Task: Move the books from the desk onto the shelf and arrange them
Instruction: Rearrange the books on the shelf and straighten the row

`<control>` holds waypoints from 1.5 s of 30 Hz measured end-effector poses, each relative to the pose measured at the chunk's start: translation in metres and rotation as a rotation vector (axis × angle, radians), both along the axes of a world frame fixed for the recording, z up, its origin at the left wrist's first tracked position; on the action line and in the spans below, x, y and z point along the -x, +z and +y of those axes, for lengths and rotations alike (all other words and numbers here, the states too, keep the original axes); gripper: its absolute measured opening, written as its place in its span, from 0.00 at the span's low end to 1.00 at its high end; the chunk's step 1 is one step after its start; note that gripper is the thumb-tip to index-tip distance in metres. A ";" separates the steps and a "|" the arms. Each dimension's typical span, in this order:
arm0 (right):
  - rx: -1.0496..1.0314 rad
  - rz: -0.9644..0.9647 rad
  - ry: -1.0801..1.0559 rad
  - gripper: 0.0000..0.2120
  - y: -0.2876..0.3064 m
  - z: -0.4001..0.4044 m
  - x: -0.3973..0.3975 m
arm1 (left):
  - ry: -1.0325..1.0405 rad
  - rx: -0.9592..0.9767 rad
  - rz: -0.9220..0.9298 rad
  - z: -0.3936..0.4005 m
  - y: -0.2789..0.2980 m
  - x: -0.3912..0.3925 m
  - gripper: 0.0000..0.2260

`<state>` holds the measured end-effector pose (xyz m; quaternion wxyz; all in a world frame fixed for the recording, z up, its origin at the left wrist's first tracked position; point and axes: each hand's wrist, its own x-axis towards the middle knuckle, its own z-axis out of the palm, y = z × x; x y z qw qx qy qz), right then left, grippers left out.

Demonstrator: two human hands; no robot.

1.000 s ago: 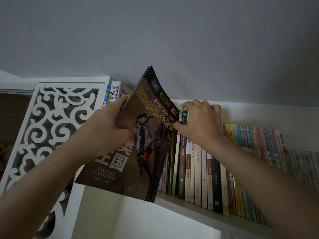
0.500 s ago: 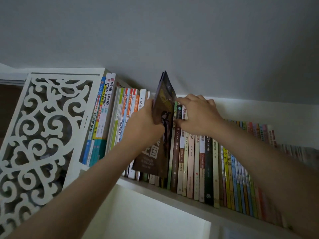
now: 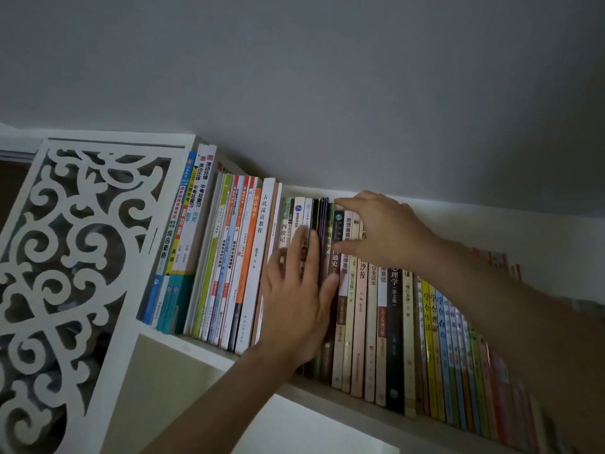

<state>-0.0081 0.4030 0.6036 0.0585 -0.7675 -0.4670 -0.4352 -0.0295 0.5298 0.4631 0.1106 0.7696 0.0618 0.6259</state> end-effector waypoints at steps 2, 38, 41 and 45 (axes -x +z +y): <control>-0.037 0.009 0.027 0.40 0.000 -0.007 -0.002 | -0.106 -0.133 0.046 0.020 -0.006 0.010 0.27; -0.136 0.259 0.226 0.41 -0.012 -0.058 -0.029 | -0.270 -0.228 0.043 -0.026 0.097 0.022 0.27; -0.143 0.274 0.239 0.40 -0.011 -0.058 -0.032 | -0.199 -0.235 0.086 -0.023 0.107 0.008 0.20; -0.088 0.317 0.253 0.39 -0.006 -0.060 -0.031 | -0.207 -0.239 -0.015 -0.025 0.103 0.016 0.22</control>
